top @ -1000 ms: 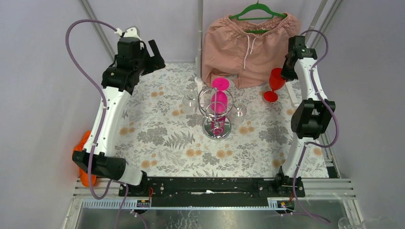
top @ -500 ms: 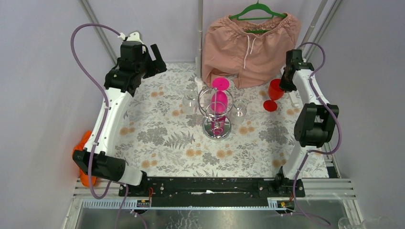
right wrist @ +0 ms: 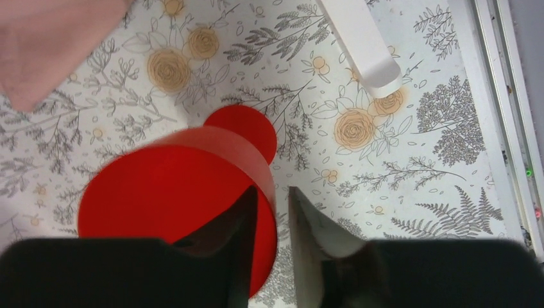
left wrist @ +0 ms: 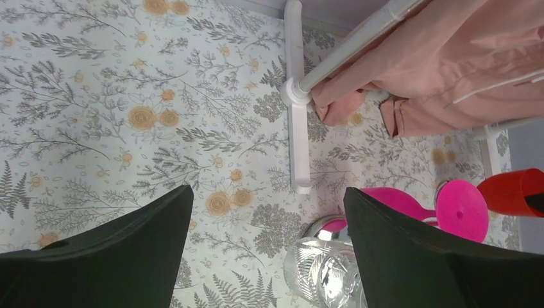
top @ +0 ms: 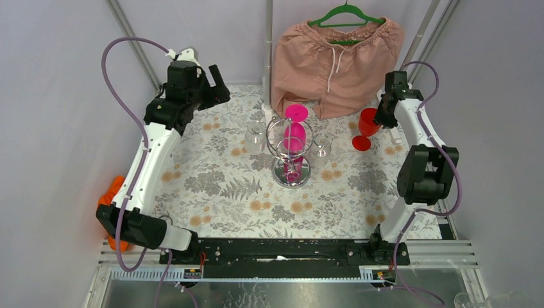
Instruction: Take the wine glass off the wine glass rack
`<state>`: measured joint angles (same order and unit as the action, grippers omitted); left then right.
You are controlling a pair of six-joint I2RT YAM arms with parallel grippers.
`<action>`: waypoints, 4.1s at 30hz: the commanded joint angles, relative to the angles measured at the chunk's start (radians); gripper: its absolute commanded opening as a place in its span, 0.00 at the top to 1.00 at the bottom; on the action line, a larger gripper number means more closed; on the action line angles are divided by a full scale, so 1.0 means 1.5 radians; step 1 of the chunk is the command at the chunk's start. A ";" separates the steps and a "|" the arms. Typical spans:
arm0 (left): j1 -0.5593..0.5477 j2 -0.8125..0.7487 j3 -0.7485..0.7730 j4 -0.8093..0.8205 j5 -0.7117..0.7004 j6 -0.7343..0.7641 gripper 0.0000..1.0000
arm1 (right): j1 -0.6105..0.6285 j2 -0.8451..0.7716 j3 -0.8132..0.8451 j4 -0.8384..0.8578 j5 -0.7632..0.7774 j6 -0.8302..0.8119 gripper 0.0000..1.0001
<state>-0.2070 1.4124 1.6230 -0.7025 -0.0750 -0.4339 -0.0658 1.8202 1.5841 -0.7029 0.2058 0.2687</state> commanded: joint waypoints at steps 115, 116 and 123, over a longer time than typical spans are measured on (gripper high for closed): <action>-0.023 -0.015 -0.059 0.068 0.002 0.000 0.03 | 0.166 -0.524 -0.459 0.360 -0.508 0.407 1.00; -0.022 -0.016 -0.060 0.068 0.002 0.000 0.03 | 0.166 -0.529 -0.469 0.373 -0.513 0.422 1.00; -0.023 -0.018 -0.061 0.067 0.000 0.000 0.03 | 0.166 -0.537 -0.486 0.386 -0.518 0.441 1.00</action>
<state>-0.2359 1.3880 1.5421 -0.6430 -0.0765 -0.4435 0.1749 1.0328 0.8589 -0.1703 -0.5365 0.8993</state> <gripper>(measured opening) 0.968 0.196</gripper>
